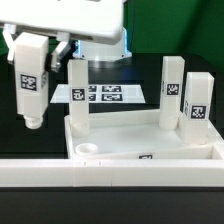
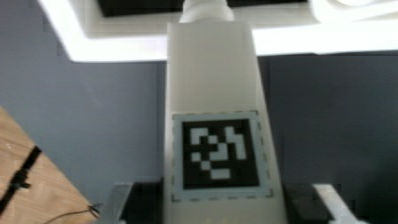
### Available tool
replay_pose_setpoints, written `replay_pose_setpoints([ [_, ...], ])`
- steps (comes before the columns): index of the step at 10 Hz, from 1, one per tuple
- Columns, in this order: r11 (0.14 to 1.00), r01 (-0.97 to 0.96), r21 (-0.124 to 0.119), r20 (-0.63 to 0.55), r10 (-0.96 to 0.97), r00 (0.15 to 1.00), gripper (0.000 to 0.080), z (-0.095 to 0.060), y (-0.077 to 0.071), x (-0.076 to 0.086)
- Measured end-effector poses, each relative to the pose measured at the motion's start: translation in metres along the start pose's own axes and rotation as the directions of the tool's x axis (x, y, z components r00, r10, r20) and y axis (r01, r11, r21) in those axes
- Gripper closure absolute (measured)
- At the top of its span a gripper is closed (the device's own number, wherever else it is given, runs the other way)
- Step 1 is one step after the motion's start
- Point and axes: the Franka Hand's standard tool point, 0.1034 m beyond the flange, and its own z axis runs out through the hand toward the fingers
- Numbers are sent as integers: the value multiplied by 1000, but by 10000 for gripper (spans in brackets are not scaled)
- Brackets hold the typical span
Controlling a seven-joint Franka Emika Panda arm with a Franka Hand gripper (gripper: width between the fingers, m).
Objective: Assemble desk
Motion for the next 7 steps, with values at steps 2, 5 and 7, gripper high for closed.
replay_pose_setpoints([
  [2, 1000, -3, -4, 3, 3, 1000, 509, 1, 4, -2],
  [5, 999, 38, -7, -13, -38, 999, 509, 1, 5, -3],
  [7, 999, 39, 18, -22, -39, 999, 509, 1, -7, -2],
])
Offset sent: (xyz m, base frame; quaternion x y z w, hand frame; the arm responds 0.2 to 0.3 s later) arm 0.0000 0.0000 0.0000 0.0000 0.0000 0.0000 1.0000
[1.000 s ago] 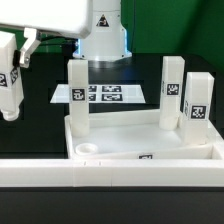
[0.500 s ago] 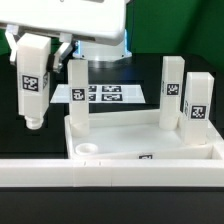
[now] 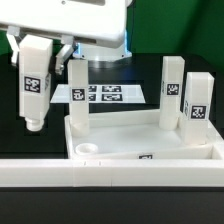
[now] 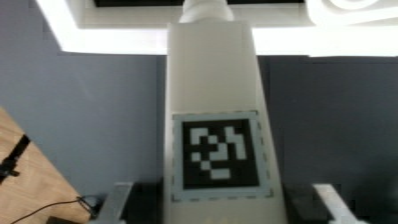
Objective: Assemble desk
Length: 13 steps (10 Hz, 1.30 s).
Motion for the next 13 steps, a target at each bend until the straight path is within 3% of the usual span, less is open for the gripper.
replay_pose_setpoints([
  [3, 998, -22, 59, 16, 21, 1000, 509, -14, -6, 12],
  [7, 999, -13, 53, 15, 12, 1000, 509, -11, -3, 8],
  [8, 998, -25, 54, 22, 24, 999, 509, -8, 2, -1],
  [10, 996, -22, 86, 23, 20, 1000, 509, -5, -22, -4],
  [13, 993, -31, 115, 36, 27, 999, 509, -8, -31, 5],
])
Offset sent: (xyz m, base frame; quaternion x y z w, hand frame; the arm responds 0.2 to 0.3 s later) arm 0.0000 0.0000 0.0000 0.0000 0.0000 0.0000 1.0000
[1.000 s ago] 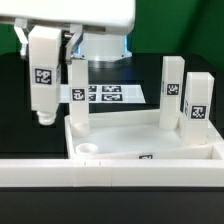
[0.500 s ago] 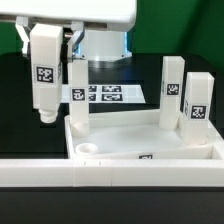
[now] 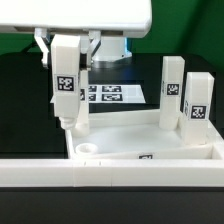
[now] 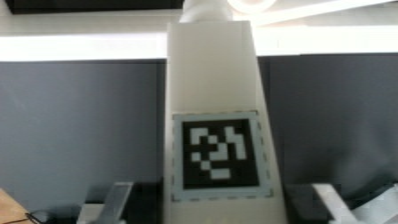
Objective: Assemble desk
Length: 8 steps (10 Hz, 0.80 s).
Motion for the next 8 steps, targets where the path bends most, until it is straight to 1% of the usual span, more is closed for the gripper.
replay_pose_setpoints([
  [4, 1000, 1, -2, 2, -1, 1000, 509, 2, 0, -2],
  [5, 1000, 2, -1, 5, -2, 1000, 509, 3, -1, -3],
  [6, 1000, 11, 3, 10, -11, 1000, 509, 8, -7, -5],
  [7, 1000, 16, 6, 9, -17, 1000, 509, 11, -11, -2],
  [8, 1000, 8, 10, 7, -8, 1000, 509, 11, -16, 0],
])
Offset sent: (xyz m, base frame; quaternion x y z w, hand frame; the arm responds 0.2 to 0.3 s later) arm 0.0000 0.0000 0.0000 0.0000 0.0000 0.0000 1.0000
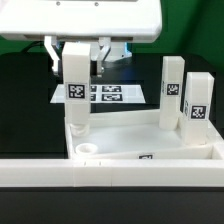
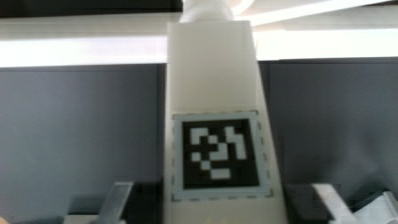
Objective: Assemble desk
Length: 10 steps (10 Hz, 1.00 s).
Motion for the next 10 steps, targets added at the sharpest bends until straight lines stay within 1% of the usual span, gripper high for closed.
replay_pose_setpoints([
  [1, 1000, 3, 1, 0, -3, 1000, 509, 0, -2, 0],
  [3, 1000, 2, 0, 2, -2, 1000, 509, 0, -1, -1],
  [5, 1000, 5, -17, -32, -6, 999, 509, 1, 3, 0],
  [6, 1000, 6, -17, -31, -6, 999, 509, 1, 3, -1],
  [8, 999, 8, -38, -72, -11, 997, 509, 0, 9, 0],
  [10, 999, 8, -37, -66, -11, 998, 509, 1, 8, -1],
])
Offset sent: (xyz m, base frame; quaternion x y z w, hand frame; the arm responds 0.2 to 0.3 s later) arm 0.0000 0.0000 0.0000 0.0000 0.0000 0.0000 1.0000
